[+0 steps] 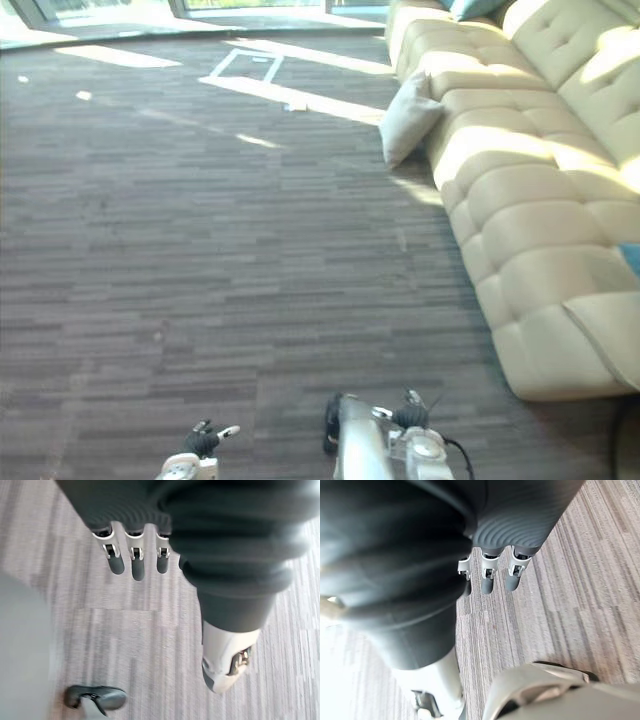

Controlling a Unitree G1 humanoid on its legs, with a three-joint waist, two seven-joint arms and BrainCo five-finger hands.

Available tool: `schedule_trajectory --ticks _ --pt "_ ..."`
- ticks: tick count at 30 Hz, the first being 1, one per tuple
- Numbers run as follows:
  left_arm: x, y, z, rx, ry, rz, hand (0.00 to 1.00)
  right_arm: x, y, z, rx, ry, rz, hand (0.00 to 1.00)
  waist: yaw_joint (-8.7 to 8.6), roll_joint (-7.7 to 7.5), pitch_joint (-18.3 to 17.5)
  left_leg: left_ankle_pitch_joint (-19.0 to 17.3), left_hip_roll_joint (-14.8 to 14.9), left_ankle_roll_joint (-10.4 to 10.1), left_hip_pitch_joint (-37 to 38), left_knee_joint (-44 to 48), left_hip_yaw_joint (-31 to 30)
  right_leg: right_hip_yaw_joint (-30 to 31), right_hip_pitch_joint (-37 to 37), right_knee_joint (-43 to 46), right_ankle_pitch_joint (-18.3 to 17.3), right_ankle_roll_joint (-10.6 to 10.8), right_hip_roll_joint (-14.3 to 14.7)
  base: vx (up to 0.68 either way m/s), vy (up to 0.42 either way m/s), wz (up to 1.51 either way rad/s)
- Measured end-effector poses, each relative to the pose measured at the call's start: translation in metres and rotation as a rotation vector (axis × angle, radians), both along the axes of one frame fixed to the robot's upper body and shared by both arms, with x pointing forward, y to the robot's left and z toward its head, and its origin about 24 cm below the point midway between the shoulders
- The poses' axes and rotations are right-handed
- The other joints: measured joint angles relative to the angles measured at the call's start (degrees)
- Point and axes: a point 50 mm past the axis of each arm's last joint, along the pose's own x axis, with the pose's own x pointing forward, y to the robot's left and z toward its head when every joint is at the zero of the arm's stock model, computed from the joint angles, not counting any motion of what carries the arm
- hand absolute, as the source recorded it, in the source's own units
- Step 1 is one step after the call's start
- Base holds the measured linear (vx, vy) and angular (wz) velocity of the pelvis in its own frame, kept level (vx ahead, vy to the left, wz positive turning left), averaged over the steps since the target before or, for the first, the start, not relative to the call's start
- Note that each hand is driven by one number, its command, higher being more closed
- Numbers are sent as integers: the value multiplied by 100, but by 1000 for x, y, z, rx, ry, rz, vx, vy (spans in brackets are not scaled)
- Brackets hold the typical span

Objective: Pick up cushions and gather them together orderly.

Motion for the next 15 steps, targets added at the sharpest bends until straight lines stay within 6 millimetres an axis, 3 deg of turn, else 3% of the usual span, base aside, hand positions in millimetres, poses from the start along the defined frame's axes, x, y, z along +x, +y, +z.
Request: schedule_trajectory --ticks 1,2,3,5,6,7,8,9,10,11,12,13,14,15 --pt "1 2 1 2 -7 9 0 -2 1 -1 2 8 -2 0 13 -10 16 -97 112 100 -153 294 119 6 236 -151 -3 -4 46 845 -84 1" --pt "5 9 4 17 -30 21 0 -10 6 -6 18 36 -9 0 63 -200 79 -433 326 435 -558 800 490 39 1005 -716 -1 -1 83 548 -72 1" --pt "8 16 7 35 -49 18 0 -14 11 -8 35 49 -10 0 99 -355 38 -670 342 550 -1011 643 749 117 1560 -1263 9 16 56 909 -89 -12" --pt "14 17 11 39 -84 22 0 -14 14 -9 44 50 -11 0 147 -386 18 -963 333 660 -1696 7 937 261 2081 -1787 36 61 58 690 14 -37" --pt "20 18 14 38 -110 25 0 -12 19 -10 57 47 -9 0 256 -390 19 -1030 214 683 -2066 -1052 1075 390 2331 -2017 48 85 -27 521 108 -52" --pt "21 18 15 37 -118 25 0 -12 21 -10 61 47 -10 0 295 -395 22 -1016 153 698 -2148 -1497 1085 424 2398 -2044 40 100 -75 627 185 -82" --pt "26 17 17 34 -139 25 0 -13 22 -11 65 51 -11 0 393 -414 26 -675 -97 684 -2285 -2952 934 559 2574 -2072 -50 259 -235 494 181 -72" --pt "25 14 16 31 -138 20 0 -15 23 -11 66 56 -10 0 410 -355 -4 -253 -232 596 -2271 -3949 740 663 2676 -2133 -134 406 -221 756 334 -92" --pt "26 14 16 29 -140 31 0 -14 32 -14 78 65 5 0 432 -429 -46 577 -440 816 -2275 -3967 568 963 2869 -2124 -229 570 -394 639 306 -48" --pt "27 17 17 42 -142 25 0 -13 36 -14 85 63 19 0 374 -545 -84 355 -511 762 -2340 -3844 622 977 2817 -2044 -177 588 -490 752 360 -19" --pt "30 23 19 58 -148 20 0 -13 40 -14 89 59 29 0 355 -637 -107 -14 -589 902 -2507 -3373 583 1087 2585 -1498 -31 707 -619 483 234 11" --pt "31 25 20 60 -151 25 0 -13 41 -14 90 59 28 0 366 -687 -113 -145 -610 915 -2509 -3253 623 1145 2477 -1223 -14 739 -692 476 226 8" --pt "31 26 20 63 -150 27 0 -14 43 -15 97 59 25 0 405 -801 -142 -394 -710 1024 -2443 -3090 687 1269 2228 -481 57 893 -863 609 264 5" --pt "30 28 19 72 -143 27 0 -14 44 -15 100 59 29 0 403 -967 -143 -703 -907 1145 -2194 -3006 797 1391 1813 688 483 1193 -1143 725 270 12"
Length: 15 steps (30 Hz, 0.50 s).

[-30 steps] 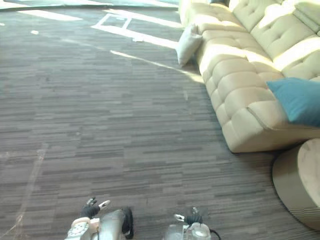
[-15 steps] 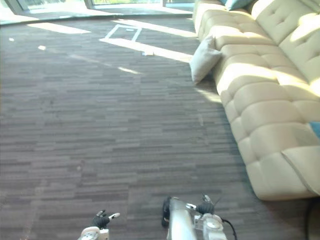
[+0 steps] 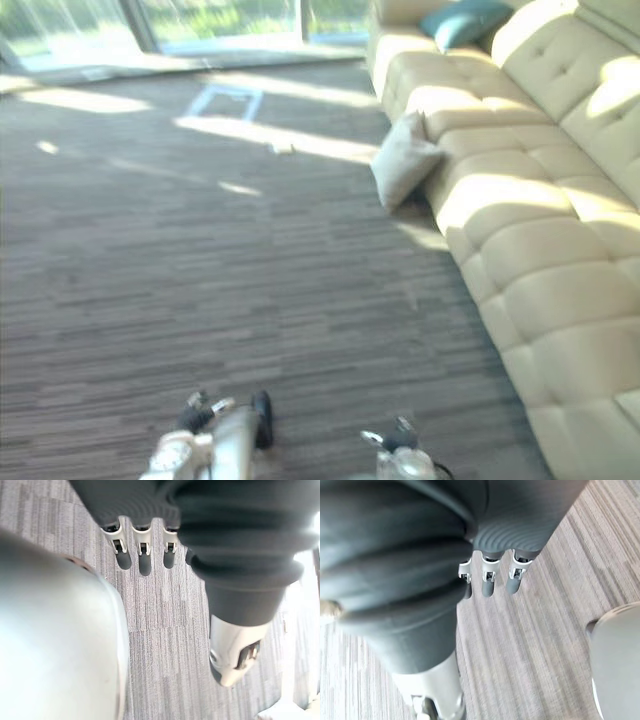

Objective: Pick up cushions and gather them together orderly.

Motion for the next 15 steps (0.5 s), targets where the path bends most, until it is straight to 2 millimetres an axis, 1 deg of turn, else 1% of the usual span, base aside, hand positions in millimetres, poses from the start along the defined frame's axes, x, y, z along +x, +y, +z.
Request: schedule_trajectory --ticks 1,2,3,4,5,6,7,8,9,10,11,12,13,14,15 --pt "-4 3 -2 11 25 6 0 1 1 0 2 -3 2 0 -20 -44 7 -320 -161 71 427 -28 51 94 -525 1400 663 152 -222 726 236 11" --pt "-5 3 -3 12 34 7 0 1 1 0 2 -5 2 0 -28 -19 24 -394 -193 106 584 -56 45 35 -684 1789 599 117 -283 604 136 0" --pt "-11 3 -7 10 71 7 0 3 -1 2 -3 -15 5 0 -46 -4 26 -581 -256 108 1163 -325 45 -278 -1116 2627 233 -119 -395 620 92 -13" --pt "-18 1 -10 10 97 -4 0 6 -3 3 -12 -29 15 0 -45 56 7 -608 -253 89 1775 -801 62 -700 -1491 2774 -147 -355 -394 621 73 -13" --pt "-20 0 -11 11 104 -12 0 7 -4 4 -16 -36 19 0 -55 90 -1 -583 -227 54 1941 -939 73 -863 -1610 2730 -269 -435 -377 627 22 -11" --pt "-21 -3 -12 6 117 -28 0 12 -7 7 -28 -60 25 0 -87 164 0 -564 -148 13 2402 -1337 103 -1319 -2030 2415 -578 -630 -289 742 -40 -10" --pt "-22 -7 -13 -1 124 -35 0 20 -10 11 -38 -90 29 0 -121 250 35 -562 -28 10 2818 -1663 169 -1723 -2497 1764 -757 -691 -144 620 -43 -12" --pt "-23 -8 -14 -4 126 -36 0 23 -12 13 -42 -98 32 0 -139 283 51 -561 25 7 2917 -1737 207 -1829 -2612 1483 -753 -691 -87 749 -88 -5" --pt "-26 -11 -16 -8 141 -45 0 30 -16 16 -54 -114 39 0 -169 344 88 -560 143 6 3194 -1904 281 -2137 -2907 344 -569 -687 107 660 -109 8" --pt "-26 -10 -16 -7 143 -52 0 29 -18 16 -62 -108 42 0 -176 302 84 -577 156 -31 3503 -2086 304 -2235 -3032 -1112 84 -712 343 794 -142 13" --pt "-28 -9 -16 -6 148 -50 0 26 -19 15 -64 -99 43 0 -186 266 70 -603 119 -111 3602 -2130 303 -2194 -3018 -1557 352 -690 395 730 -157 36" --pt "-33 -8 -18 -3 162 -46 0 15 -24 11 -77 -63 41 0 -301 204 24 -725 132 -406 3935 -2166 212 -1927 -2934 -1941 1628 -1190 476 584 -130 18" --pt "-34 -17 -20 -28 168 -41 0 17 -34 14 -107 -63 45 0 -300 505 16 -724 333 -462 4040 -2116 202 -1897 -3073 -1350 1232 -1220 593 807 -193 7" --pt "-34 -22 -21 -37 169 -57 0 17 -38 14 -117 -62 38 0 -375 557 -3 -498 356 -762 3953 -1603 25 -1673 -3298 -495 496 -1301 548 619 -169 -22" --pt "-34 -23 -21 -42 170 -55 0 17 -38 14 -117 -62 36 0 -386 568 4 -458 372 -774 3950 -1503 -14 -1663 -3298 -396 398 -1305 540 606 -183 -20"
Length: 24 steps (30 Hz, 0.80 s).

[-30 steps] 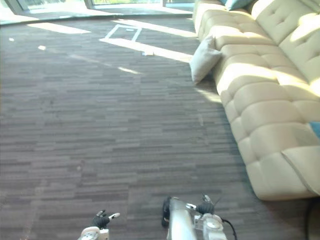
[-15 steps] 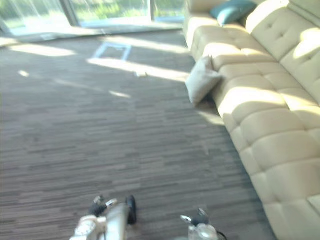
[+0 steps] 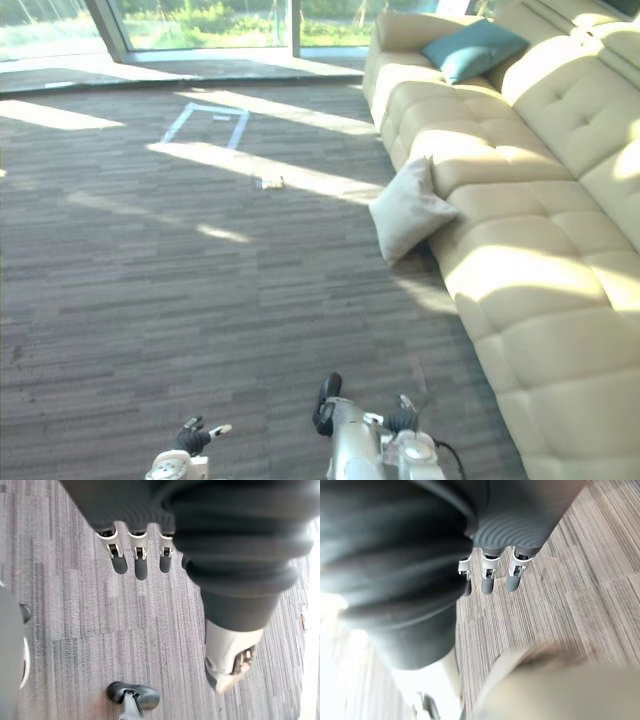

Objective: Pick up cushions and gather them together orderly.

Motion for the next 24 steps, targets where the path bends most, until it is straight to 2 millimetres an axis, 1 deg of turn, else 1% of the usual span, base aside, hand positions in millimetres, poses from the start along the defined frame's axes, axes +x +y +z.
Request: schedule_trajectory --ticks 1,2,3,4,5,6,8,9,10,11,12,13,14,15,16,17,18,19,20,21,22,23,24 --pt "-1 -2 -1 0 7 -2 0 -2 -2 -1 0 8 -8 0 -14 111 -38 212 171 -170 -273 953 -237 -45 85 326 -452 -24 44 747 -219 -18" --pt "2 -3 0 -6 1 -8 0 -9 -5 -3 -1 34 -28 0 -31 246 49 1042 544 -525 -1025 2965 -530 -122 657 208 -796 -56 265 840 -224 -23" --pt "3 -1 1 -11 -9 11 0 -17 -5 -6 1 63 -39 0 -1 267 74 930 869 -470 -1529 4227 -349 -121 1169 -81 -902 -70 463 928 -230 -20" --pt "4 2 2 -9 -16 28 0 -23 -3 -8 8 80 -43 0 33 234 86 740 1025 -342 -1793 4737 -159 -94 1590 -341 -943 -71 561 644 -139 -24" --pt "6 7 4 3 -30 35 0 -25 0 -11 19 93 -45 0 39 95 132 493 1097 -95 -2182 4868 179 0 2163 -808 -965 -34 646 599 -102 -34" --pt "9 9 5 5 -45 39 0 -29 1 -12 25 107 -50 0 58 66 110 312 1099 7 -2539 4591 463 116 2523 -1188 -913 45 692 388 -55 -41" --pt "12 8 7 1 -65 48 0 -30 0 -13 23 113 -54 0 91 81 110 135 1080 87 -2890 3981 729 288 2857 -1509 -877 108 712 375 16 -53" --pt "15 9 9 1 -84 48 0 -27 0 -12 20 107 -54 0 123 89 116 86 938 106 -3197 3275 754 461 3101 -1745 -861 135 697 697 140 -81" --pt "18 9 11 1 -103 48 0 -27 0 -12 20 108 -58 0 192 62 122 126 681 99 -3398 2206 615 642 3341 -1946 -860 195 610 516 134 -75" --pt "19 9 11 0 -107 48 0 -28 1 -12 22 109 -58 0 215 41 123 194 556 105 -3430 1798 535 705 3408 -2016 -883 248 562 495 189 -78" --pt "21 8 12 -1 -113 46 0 -29 1 -13 23 111 -59 0 261 32 127 474 302 81 -3492 884 212 854 3564 -2131 -953 411 479 355 191 -59" --pt "21 7 12 -1 -112 42 0 -31 0 -13 18 116 -61 0 265 69 109 772 157 38 -3502 227 -85 949 3658 -2225 -1027 545 470 539 319 -83" --pt "21 6 12 -4 -116 41 0 -35 0 -14 14 127 -61 0 350 29 92 1586 44 90 -3454 114 -355 1169 3800 -2223 -1193 722 423 449 286 -70" --pt "22 7 13 1 -119 39 0 -36 3 -15 20 131 -61 0 362 -67 35 1613 -104 277 -3462 240 -390 1283 3843 -2202 -1260 769 297 498 271 -57" --pt "24 14 14 18 -120 35 0 -39 11 -17 37 136 -59 0 297 -212 -22 1153 -186 352 -3655 725 -376 1341 3764 -1999 -1261 777 159 624 340 -34" --pt "26 17 15 26 -124 33 0 -41 13 -18 43 138 -62 0 304 -269 -50 807 -224 556 -3746 1177 -317 1500 3474 -1224 -1276 811 33 619 330 -26" --pt "26 17 15 27 -123 31 0 -44 14 -19 45 144 -65 0 319 -361 -57 624 -264 625 -3654 1284 -210 1602 3195 -466 -1276 853 -88 503 286 -24" --pt "26 19 15 34 -123 31 0 -44 15 -19 48 145 -66 0 321 -436 -40 537 -311 668 -3545 1306 -113 1681 2973 48 -1225 929 -186 387 161 -25" --pt "24 23 15 46 -109 30 0 -44 18 -20 58 146 -65 0 302 -535 -26 278 -456 749 -3257 1300 38 1807 2476 1321 -880 1139 -469 492 165 -31" --pt "22 23 13 53 -89 37 0 -43 17 -19 57 137 -69 0 281 -530 3 23 -491 793 -2828 1273 107 1716 2109 2247 -833 1126 -606 497 142 -33" --pt "20 23 12 55 -79 39 0 -42 16 -19 55 132 -67 0 268 -517 12 -18 -488 812 -2661 1215 142 1650 2020 2397 -868 1101 -626 601 115 -38" --pt "15 22 9 58 -51 32 0 -40 16 -18 49 124 -54 0 260 -493 22 -40 -477 807 -2123 850 274 1344 1789 2491 -1062 988 -666 491 74 -37" --pt "13 21 8 58 -41 22 0 -39 15 -17 43 118 -40 0 253 -465 11 -24 -445 783 -1826 548 353 1019 1603 2344 -1190 908 -663 644 66 -56"
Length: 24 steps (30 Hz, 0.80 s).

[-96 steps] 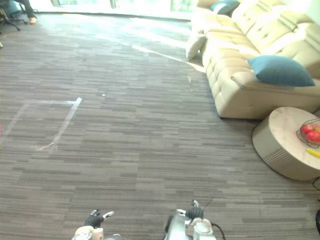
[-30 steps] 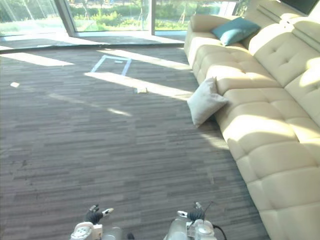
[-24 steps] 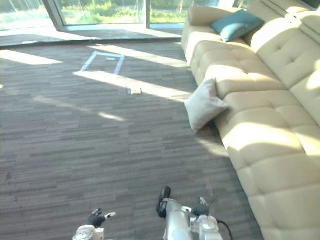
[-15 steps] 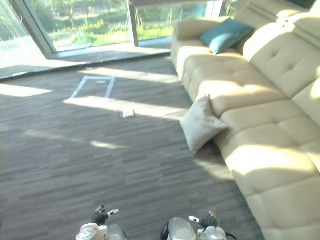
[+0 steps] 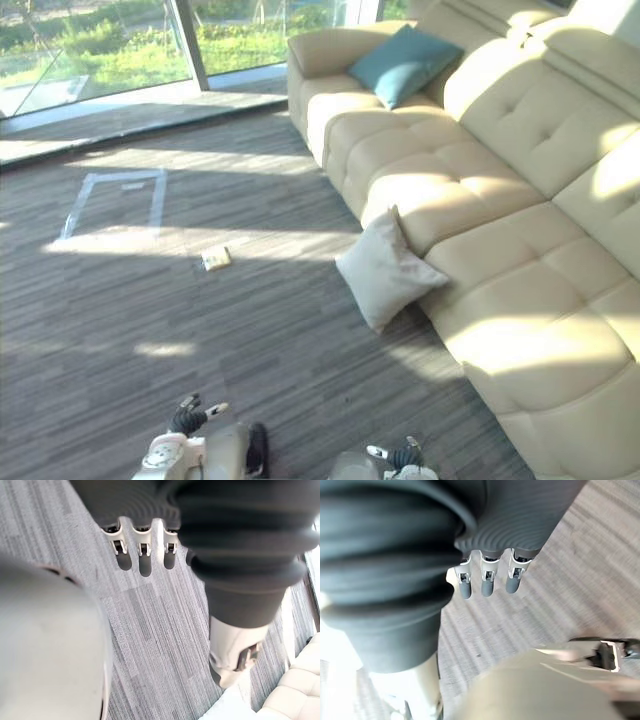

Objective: Pick up cushions and gather them together orderly.

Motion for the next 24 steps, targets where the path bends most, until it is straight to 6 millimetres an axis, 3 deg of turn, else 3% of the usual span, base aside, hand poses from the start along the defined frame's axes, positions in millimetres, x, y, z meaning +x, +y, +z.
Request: schedule_trajectory --ticks 1,4,5,6,7,8,9,11,12,13,15,16,18,19,21,24 --pt "-4 -3 -2 -6 13 -9 0 5 -2 3 -10 -21 10 0 -12 85 -43 32 127 -54 390 -443 175 -663 -391 -622 -92 -83 46 448 19 -46" --pt "-5 -6 -3 -15 18 -10 0 13 -7 7 -22 -55 16 0 -79 188 -39 74 300 -128 812 -909 365 -1191 -973 -1798 101 -193 321 456 -30 -37" --pt "-8 -6 -4 -19 29 -11 0 16 -7 8 -22 -62 20 0 -150 212 -23 93 359 -166 1013 -1082 456 -1299 -1164 -2609 549 -281 572 512 -80 -28" --pt "-12 -6 -6 -17 44 -12 0 14 -5 7 -17 -55 19 0 -177 178 -40 91 321 -348 1179 -1145 516 -1331 -1114 -3334 1146 -392 728 682 -129 -35" --pt "-11 -10 -7 -26 51 -13 0 7 -9 5 -19 -42 -8 0 -197 257 -27 -73 341 -664 1517 -1115 546 -1264 -1048 -3604 2034 -1103 870 592 -93 -41" --pt "-11 -14 -7 -39 51 -12 0 10 -14 7 -37 -47 -5 0 -160 437 -31 -65 429 -674 1557 -1085 567 -1266 -1081 -3444 2006 -1130 949 669 -111 -42" --pt "-11 -24 -8 -69 47 -23 0 7 -21 8 -50 -39 -12 0 -228 549 -67 144 448 -904 1549 -872 522 -1192 -1083 -3203 1545 -1070 940 405 -82 -31" --pt "-6 -30 -7 -80 35 -39 0 4 -20 7 -44 -35 -37 0 -263 629 -73 324 533 -1064 1422 -363 413 -1187 -1036 -3004 1258 -1065 932 452 -168 -13" --pt "-2 -33 -7 -89 26 -43 0 2 -20 6 -41 -26 -41 0 -303 631 -66 577 690 -1215 1108 541 248 -1161 -860 -2996 1080 -1017 962 451 -191 -14" --pt "3 -37 -4 -97 -1 -40 0 -2 -19 7 -41 -21 -34 0 -278 622 -29 1001 1056 -1393 488 2215 -2 -1086 -443 -3247 959 -1002 1114 322 -128 -16" --pt "7 -36 -1 -101 -25 -26 0 -4 -18 7 -40 -21 -36 0 -241 626 -27 800 1322 -1436 128 3138 21 -1019 -96 -3391 884 -1005 1243 226 -50 -35" --pt "9 -36 1 -99 -45 -25 0 -4 -16 7 -37 -30 -37 0 -192 558 -16 574 1476 -1290 -99 3496 165 -877 155 -3490 756 -1019 1325 301 -49 -64" --pt "10 -36 2 -100 -56 -23 0 -4 -14 7 -31 -35 -45 0 -181 514 -74 255 1481 -969 -562 3004 290 -566 470 -3691 626 -889 1429 317 -9 -78" --pt "11 -35 3 -99 -64 -19 0 -4 -14 7 -31 -33 -49 0 -139 494 -81 160 1337 -804 -769 2317 208 -340 560 -3782 596 -841 1442 227 53 -82" --pt "12 -35 4 -100 -70 -8 0 -4 -14 7 -31 -34 -57 0 -104 489 -79 144 1141 -772 -918 1577 -56 -120 630 -3858 601 -761 1438 148 61 -72" --pt "15 -35 5 -104 -84 2 0 -6 -14 6 -37 -28 -61 0 44 454 -106 264 554 -760 -1034 -29 -1363 515 684 -3811 514 -459 1398 285 215 -104"
